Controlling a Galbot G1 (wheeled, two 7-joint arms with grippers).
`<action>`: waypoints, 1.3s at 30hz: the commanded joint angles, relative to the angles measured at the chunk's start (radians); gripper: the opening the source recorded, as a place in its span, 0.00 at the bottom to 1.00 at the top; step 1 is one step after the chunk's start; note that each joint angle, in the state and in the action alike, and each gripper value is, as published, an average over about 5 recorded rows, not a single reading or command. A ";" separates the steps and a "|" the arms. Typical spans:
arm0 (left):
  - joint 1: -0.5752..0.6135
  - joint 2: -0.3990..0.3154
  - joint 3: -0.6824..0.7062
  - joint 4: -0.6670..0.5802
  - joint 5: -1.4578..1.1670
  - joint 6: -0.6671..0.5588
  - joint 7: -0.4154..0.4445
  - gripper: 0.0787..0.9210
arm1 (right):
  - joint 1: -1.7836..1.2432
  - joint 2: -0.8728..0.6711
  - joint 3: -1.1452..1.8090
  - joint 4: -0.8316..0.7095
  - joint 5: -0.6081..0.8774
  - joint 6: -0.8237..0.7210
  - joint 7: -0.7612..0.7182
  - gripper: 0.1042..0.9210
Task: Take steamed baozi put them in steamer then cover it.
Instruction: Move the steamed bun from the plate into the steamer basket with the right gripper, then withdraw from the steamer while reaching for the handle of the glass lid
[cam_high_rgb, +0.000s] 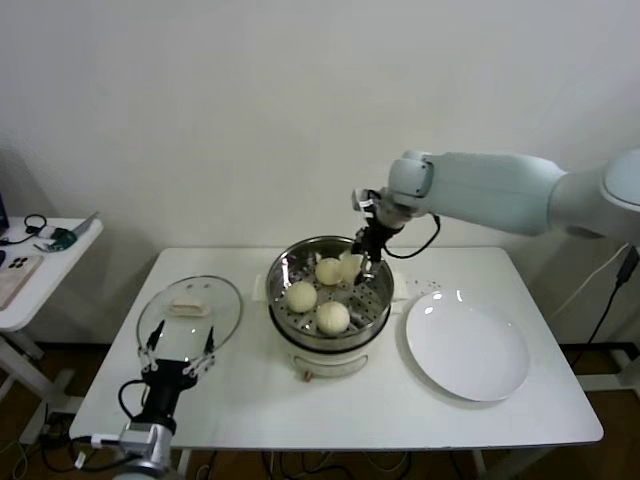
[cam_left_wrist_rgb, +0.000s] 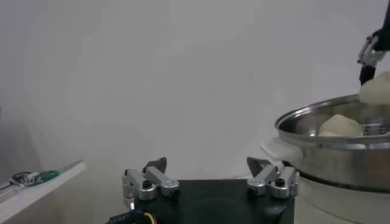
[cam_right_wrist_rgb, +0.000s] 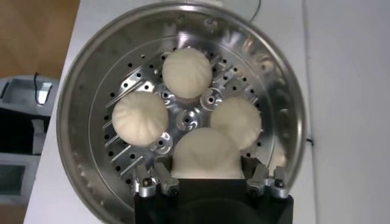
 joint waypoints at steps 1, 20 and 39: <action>-0.003 0.004 0.002 0.005 -0.002 0.003 0.000 0.88 | -0.064 0.056 -0.034 -0.053 -0.013 -0.007 0.004 0.77; -0.018 0.024 0.002 0.020 -0.006 0.009 -0.002 0.88 | -0.109 0.046 -0.013 -0.093 -0.064 0.004 -0.004 0.79; -0.016 0.036 0.000 0.014 -0.003 0.006 -0.003 0.88 | 0.014 -0.170 0.121 0.063 -0.032 0.086 0.018 0.88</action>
